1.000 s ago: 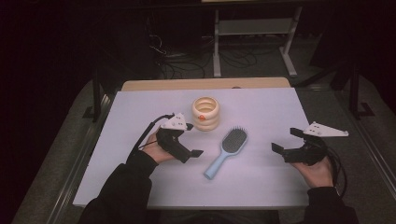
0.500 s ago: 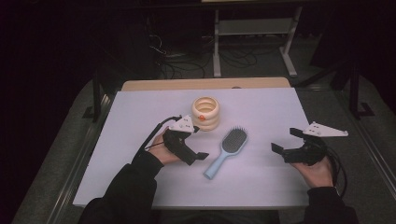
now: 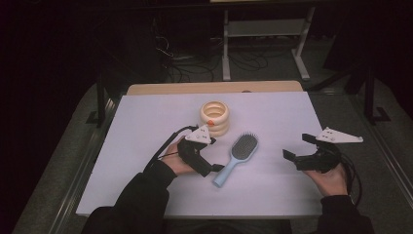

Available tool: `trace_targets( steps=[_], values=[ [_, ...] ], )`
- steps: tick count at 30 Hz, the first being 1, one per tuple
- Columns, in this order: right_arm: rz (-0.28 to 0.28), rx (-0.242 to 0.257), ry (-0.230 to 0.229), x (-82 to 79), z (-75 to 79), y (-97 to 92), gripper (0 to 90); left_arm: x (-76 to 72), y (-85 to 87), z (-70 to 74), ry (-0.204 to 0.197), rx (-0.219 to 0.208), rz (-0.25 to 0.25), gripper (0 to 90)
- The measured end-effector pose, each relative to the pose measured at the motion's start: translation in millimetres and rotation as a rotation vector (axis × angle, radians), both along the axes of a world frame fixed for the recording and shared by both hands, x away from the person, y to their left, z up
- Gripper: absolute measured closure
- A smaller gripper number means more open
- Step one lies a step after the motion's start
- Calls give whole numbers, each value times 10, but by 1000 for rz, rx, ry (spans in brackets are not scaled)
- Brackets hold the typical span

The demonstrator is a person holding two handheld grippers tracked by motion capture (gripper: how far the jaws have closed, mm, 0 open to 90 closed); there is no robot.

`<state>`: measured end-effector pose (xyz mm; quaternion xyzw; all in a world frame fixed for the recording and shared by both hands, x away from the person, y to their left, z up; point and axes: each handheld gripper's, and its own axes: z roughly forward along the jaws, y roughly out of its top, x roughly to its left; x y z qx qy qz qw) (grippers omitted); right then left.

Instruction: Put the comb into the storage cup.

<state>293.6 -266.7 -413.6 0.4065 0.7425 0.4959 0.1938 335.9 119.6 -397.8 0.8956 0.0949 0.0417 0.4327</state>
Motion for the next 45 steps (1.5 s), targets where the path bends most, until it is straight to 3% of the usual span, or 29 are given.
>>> trace_targets(
  steps=[11,23,45],
  values=[
    [0,1,-1,-2,1,0,0,-45,-85,-65,8,30,-48,166],
    [1,1,0,-2,1,0,0,-118,-179,-141,13,66,-114,362],
    [8,-4,4,2,-3,8,0,-187,-341,-311,56,176,-211,719]
  ],
)
